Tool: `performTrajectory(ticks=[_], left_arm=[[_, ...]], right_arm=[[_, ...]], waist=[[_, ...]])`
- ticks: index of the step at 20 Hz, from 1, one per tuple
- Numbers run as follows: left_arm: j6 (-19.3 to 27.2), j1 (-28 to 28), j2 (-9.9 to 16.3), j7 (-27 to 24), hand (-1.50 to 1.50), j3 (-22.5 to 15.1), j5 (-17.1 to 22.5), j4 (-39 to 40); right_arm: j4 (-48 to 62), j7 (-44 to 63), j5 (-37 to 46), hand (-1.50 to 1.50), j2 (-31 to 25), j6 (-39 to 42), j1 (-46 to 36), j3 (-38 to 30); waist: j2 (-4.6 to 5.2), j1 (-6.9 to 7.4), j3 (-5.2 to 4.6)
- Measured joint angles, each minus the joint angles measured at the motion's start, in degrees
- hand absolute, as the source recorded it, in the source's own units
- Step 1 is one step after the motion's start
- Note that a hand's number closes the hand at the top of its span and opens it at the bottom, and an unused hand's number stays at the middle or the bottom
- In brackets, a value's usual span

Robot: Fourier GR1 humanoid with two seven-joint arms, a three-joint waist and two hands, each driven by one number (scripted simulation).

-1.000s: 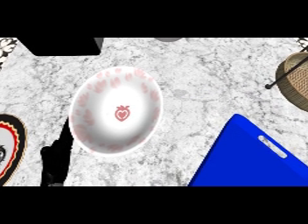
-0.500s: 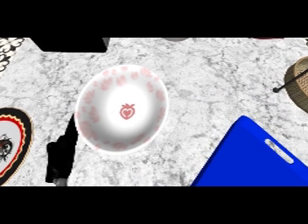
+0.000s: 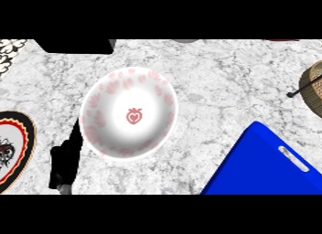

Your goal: Pick the can from the tray and place it in the tiered basket

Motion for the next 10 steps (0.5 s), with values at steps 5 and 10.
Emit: performTrajectory(ticks=[5, 10], left_arm=[[-0.3, 0.4, -0.4, -2.2, 0.0, 0.3, -0.4, 0.4], [-0.4, 0.2, -0.6, -1.8, 0.0, 0.5, -0.6, 0.6]], right_arm=[[8.6, -4.2, 4.0, 1.5, 1.9, -1.8, -6.4, 6.3], [15.9, -5.3, 9.3, 1.5, 6.2, -6.0, -12.9, 11.6]], waist=[[0.03, 0.28, 0.06], [0.02, 0.23, 0.09]])
